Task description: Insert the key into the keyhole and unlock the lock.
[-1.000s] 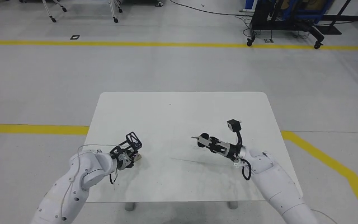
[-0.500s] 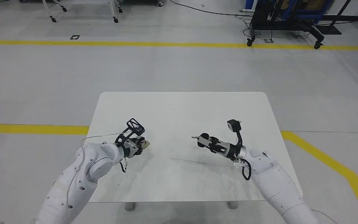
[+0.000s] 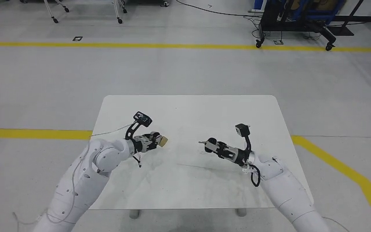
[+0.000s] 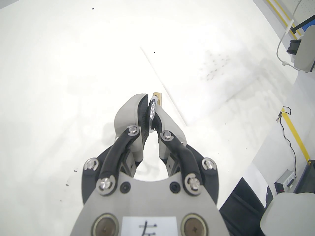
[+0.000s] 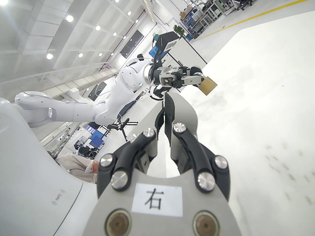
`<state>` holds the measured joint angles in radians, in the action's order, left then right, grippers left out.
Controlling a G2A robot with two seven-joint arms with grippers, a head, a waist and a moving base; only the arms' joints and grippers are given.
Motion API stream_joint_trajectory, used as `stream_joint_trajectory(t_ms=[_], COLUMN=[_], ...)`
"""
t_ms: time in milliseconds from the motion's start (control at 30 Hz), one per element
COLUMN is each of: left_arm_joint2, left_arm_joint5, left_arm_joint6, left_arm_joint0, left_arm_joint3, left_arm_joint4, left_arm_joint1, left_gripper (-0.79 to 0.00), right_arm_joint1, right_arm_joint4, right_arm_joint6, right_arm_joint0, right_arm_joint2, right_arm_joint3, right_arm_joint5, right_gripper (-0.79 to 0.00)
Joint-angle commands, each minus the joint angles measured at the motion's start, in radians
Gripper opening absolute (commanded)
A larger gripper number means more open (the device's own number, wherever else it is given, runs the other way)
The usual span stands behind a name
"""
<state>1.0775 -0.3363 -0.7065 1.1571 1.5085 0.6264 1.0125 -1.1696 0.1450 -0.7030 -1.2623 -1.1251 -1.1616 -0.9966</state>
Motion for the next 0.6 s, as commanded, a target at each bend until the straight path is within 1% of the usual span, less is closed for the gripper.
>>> stream_joint_trajectory(t_ms=[0, 67, 100, 200, 267, 333, 467, 567], left_arm_joint2=[0.016, 0.030, 0.028, 0.009, -0.022, -0.063, -0.134, -0.169], left_arm_joint5=[-0.039, -0.086, -0.124, -0.229, -0.302, -0.367, -0.453, -0.510], left_arm_joint6=[0.058, 0.093, 0.098, 0.095, 0.071, 0.026, -0.066, -0.127], left_arm_joint0=[0.019, 0.019, 0.013, -0.023, -0.055, -0.093, -0.166, -0.205], left_arm_joint3=[-0.018, -0.062, -0.084, -0.161, -0.216, -0.270, -0.373, -0.434], left_arm_joint4=[-0.086, -0.195, -0.258, -0.404, -0.482, -0.566, -0.700, -0.787], left_arm_joint1=[0.002, 0.006, 0.009, 0.022, 0.034, 0.048, 0.075, 0.089], left_gripper=[-0.785, -0.785, -0.785, -0.785, -0.785, -0.785, -0.785, -0.785], right_arm_joint1=[0.000, -0.007, -0.013, -0.037, -0.054, -0.069, -0.094, -0.110], right_arm_joint4=[0.000, -0.012, -0.014, 0.035, 0.077, 0.140, 0.187, 0.235], right_arm_joint6=[0.000, 0.042, 0.072, 0.155, 0.207, 0.219, 0.254, 0.277], right_arm_joint0=[0.000, 0.002, 0.008, 0.033, 0.054, 0.075, 0.114, 0.136], right_arm_joint2=[0.000, 0.015, 0.030, 0.082, 0.112, 0.141, 0.179, 0.199], right_arm_joint3=[0.000, -0.015, -0.020, -0.009, 0.009, 0.031, 0.081, 0.119], right_arm_joint5=[0.000, 0.060, 0.090, 0.127, 0.119, 0.102, 0.058, 0.033], right_gripper=[-0.785, -0.785, -0.785, -0.785, -0.785, -0.785, -0.785, -0.785])
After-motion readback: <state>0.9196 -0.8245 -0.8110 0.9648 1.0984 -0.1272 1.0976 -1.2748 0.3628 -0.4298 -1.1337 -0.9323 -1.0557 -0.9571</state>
